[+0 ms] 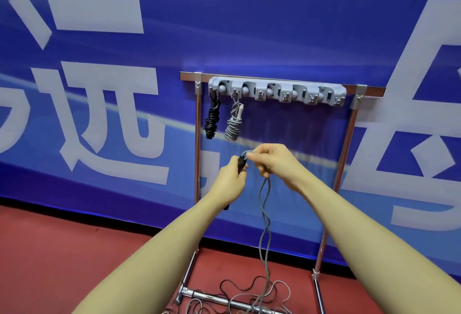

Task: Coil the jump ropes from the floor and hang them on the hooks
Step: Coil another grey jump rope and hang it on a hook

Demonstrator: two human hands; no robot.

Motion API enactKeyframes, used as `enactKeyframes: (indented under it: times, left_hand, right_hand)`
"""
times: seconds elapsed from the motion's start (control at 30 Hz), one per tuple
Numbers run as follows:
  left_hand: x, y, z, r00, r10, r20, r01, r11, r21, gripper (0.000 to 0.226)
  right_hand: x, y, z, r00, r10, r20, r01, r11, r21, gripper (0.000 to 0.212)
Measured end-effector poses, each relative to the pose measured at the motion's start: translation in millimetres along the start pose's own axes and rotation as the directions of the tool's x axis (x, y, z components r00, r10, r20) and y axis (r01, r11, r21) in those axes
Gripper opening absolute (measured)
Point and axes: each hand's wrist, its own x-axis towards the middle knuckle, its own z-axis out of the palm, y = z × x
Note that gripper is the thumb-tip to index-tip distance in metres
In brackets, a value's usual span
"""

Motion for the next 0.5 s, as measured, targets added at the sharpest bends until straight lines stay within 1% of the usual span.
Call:
enactKeyframes:
  times: [0.07, 0.23, 0.3, 0.37, 0.5]
  left_hand:
    - [-0.6, 2.4, -3.9, 1.0, 0.017, 0.002, -0.017, 1.0, 0.001, 0.011]
    - [2.3, 12.5, -10.9, 0.999, 0.032, 0.022, -0.031, 0.998, -0.056, 0.012]
    - [4.0, 17.1, -11.4, 0.999, 0.033, 0.01, -0.033, 0.998, -0.055, 0.017]
    - [5.7, 19.8, -11.0, 0.999, 0.031, -0.015, -0.032, 0.996, -0.08, 0.021]
    - [7.6, 26.3, -11.2, 0.997, 0.047, -0.067, -0.063, 0.962, -0.267, 0.017]
  right_hand:
    - [0.7, 3.8, 0.3, 0.999, -0.023, -0.031, 0.024, 0.999, 0.047, 0.019]
    - [-1.2, 11.5, -0.3, 0.993, -0.044, -0.112, 0.072, 0.963, 0.259, 0.017]
    - [-0.8, 10.5, 0.4, 0.991, -0.05, -0.127, 0.085, 0.953, 0.29, 0.016]
    - [-0.3, 7.3, 0.5, 0.989, -0.063, -0.135, 0.1, 0.952, 0.29, 0.019]
    - [-1.8, 3.5, 0.2, 0.988, -0.072, -0.135, 0.094, 0.982, 0.162, 0.037]
